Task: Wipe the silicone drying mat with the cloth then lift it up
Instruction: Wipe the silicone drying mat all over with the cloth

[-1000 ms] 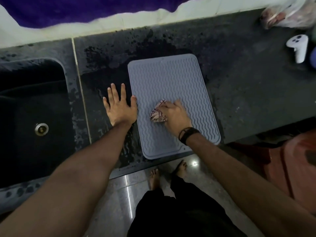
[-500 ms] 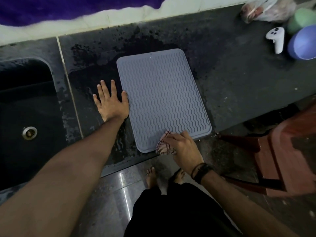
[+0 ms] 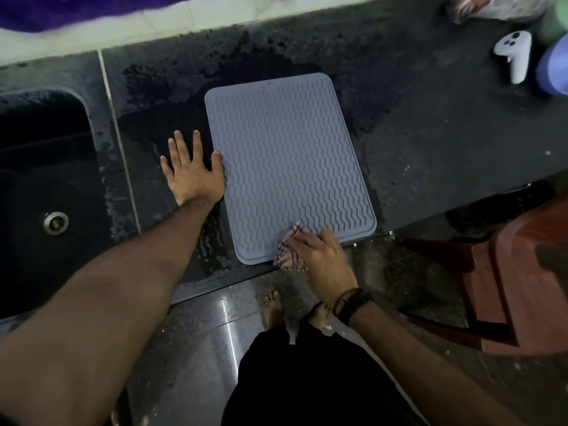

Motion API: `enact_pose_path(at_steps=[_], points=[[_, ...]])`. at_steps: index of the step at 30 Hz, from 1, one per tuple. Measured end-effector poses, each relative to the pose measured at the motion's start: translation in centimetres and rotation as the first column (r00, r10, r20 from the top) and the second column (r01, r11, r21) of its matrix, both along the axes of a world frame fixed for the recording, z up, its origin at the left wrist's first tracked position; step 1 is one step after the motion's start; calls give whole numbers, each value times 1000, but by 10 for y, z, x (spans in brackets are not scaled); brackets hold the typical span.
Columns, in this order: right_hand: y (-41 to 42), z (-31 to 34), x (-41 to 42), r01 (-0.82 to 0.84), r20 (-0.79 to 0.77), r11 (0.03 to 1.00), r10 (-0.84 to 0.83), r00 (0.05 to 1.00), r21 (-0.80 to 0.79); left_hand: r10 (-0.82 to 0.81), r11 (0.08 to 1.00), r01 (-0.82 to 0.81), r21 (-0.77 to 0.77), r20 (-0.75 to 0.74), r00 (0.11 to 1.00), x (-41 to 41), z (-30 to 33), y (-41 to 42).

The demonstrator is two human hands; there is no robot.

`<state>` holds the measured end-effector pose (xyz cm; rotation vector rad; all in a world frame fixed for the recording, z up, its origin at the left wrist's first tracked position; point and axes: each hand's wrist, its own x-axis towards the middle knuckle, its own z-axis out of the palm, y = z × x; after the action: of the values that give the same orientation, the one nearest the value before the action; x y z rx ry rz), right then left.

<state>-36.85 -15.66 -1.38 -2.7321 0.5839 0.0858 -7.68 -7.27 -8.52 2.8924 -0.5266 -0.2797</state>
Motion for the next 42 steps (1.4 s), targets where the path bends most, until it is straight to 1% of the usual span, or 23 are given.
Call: enact_pose_path(at_steps=[3, 6, 10, 12, 13, 15, 17, 20, 24, 28, 30, 32, 33, 34, 37, 39, 42], points=[[-7, 5, -9, -2, -1, 999, 2, 1000, 34, -2, 1000, 2, 0, -3, 1000, -2, 2, 0], [-26, 9, 11, 71, 24, 997, -71, 997, 21, -5, 1000, 5, 15, -16, 1000, -2, 6, -1], [-40, 7, 44, 60, -68, 998, -59, 996, 11, -11, 1000, 12, 27, -28, 1000, -5, 11, -2], [-42, 2, 48, 58, -90, 998, -57, 994, 7, -19, 1000, 19, 17, -4, 1000, -8, 14, -4], [-43, 1, 49, 58, -100, 998, -56, 993, 17, -30, 1000, 30, -3, 12, 999, -13, 16, -3], [-43, 1, 49, 43, -112, 999, -41, 993, 19, -106, 993, 107, -48, 36, 994, -25, 17, -2], [-43, 3, 46, 23, -108, 1000, -24, 994, -5, -143, 986, 145, -82, 24, 989, -38, 14, -2], [-36, 5, 25, 6, -79, 1000, -8, 997, -20, -79, 990, 78, -117, 2, 997, -44, 9, -3], [-23, 5, -13, 6, -72, 999, -9, 997, -41, -76, 990, 77, -119, 7, 997, -41, 6, -2], [-24, 12, -24, -2, -101, 1000, 1, 995, -8, -64, 987, 65, -144, 16, 998, -44, 6, -3], [-29, 15, -13, 50, -43, 999, -50, 998, 4, -56, 988, 58, -144, 15, 998, -43, 7, -3], [-36, 14, 10, 114, 43, 993, -115, 992, 15, -55, 989, 55, -137, 10, 998, -43, 8, -4], [-39, 12, 25, 130, 61, 991, -131, 990, 22, -56, 990, 57, -129, 11, 998, -43, 8, -3], [-41, 11, 39, 132, 47, 991, -133, 990, 33, -57, 991, 58, -121, 10, 998, -43, 8, -3], [-40, 5, 63, 93, -66, 995, -91, 994, 27, -55, 990, 56, -126, 10, 998, -43, 8, -3], [-34, 1, 51, 71, -78, 997, -72, 994, -9, -57, 990, 58, -130, 12, 998, -42, 6, -3], [-21, 2, 11, 14, -68, 999, -18, 998, -48, -50, 990, 51, -132, 11, 999, -41, 4, -4]])
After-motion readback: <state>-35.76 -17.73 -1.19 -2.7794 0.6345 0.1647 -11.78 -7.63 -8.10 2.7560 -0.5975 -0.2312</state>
